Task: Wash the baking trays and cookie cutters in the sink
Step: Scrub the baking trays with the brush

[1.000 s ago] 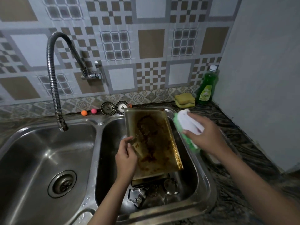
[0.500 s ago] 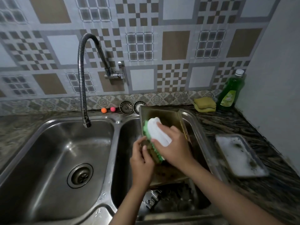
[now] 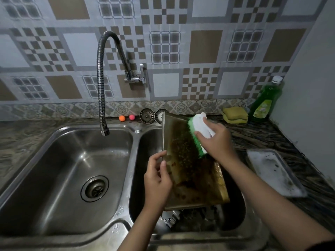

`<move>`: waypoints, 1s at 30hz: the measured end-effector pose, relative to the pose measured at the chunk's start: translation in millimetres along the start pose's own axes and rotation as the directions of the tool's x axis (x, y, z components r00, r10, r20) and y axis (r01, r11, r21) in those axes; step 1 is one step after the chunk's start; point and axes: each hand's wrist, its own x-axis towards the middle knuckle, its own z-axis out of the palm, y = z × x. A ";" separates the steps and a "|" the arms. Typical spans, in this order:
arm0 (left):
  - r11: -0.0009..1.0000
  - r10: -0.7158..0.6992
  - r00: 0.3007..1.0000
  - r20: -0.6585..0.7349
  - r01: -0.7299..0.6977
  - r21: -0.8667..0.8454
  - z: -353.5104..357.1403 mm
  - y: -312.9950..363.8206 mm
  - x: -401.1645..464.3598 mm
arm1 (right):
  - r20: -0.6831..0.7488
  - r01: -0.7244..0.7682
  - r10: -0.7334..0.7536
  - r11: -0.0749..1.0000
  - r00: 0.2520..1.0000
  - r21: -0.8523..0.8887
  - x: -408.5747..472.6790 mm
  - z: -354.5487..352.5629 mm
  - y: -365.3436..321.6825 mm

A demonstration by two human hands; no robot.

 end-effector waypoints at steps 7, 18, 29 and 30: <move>0.999 -0.017 0.997 -0.080 0.014 -0.039 -8.9 -4.6 12.6 | 0.070 0.198 -0.202 0.978 0.977 0.063 -42.0 18.7 -8.3; 0.976 -0.134 0.972 -0.193 0.096 -0.195 -15.0 0.4 31.1 | 0.119 0.272 -0.285 0.956 0.951 0.111 -76.1 31.9 -21.9; 0.932 -0.195 0.974 -0.113 0.148 -0.332 -10.1 -1.2 29.1 | 0.103 0.221 -0.232 0.969 0.967 0.112 -70.2 34.7 -31.6; 0.934 -0.193 0.976 -0.097 0.153 -0.324 -8.4 -0.6 25.9 | 0.066 0.170 -0.176 0.982 0.982 0.079 -57.9 32.4 -28.7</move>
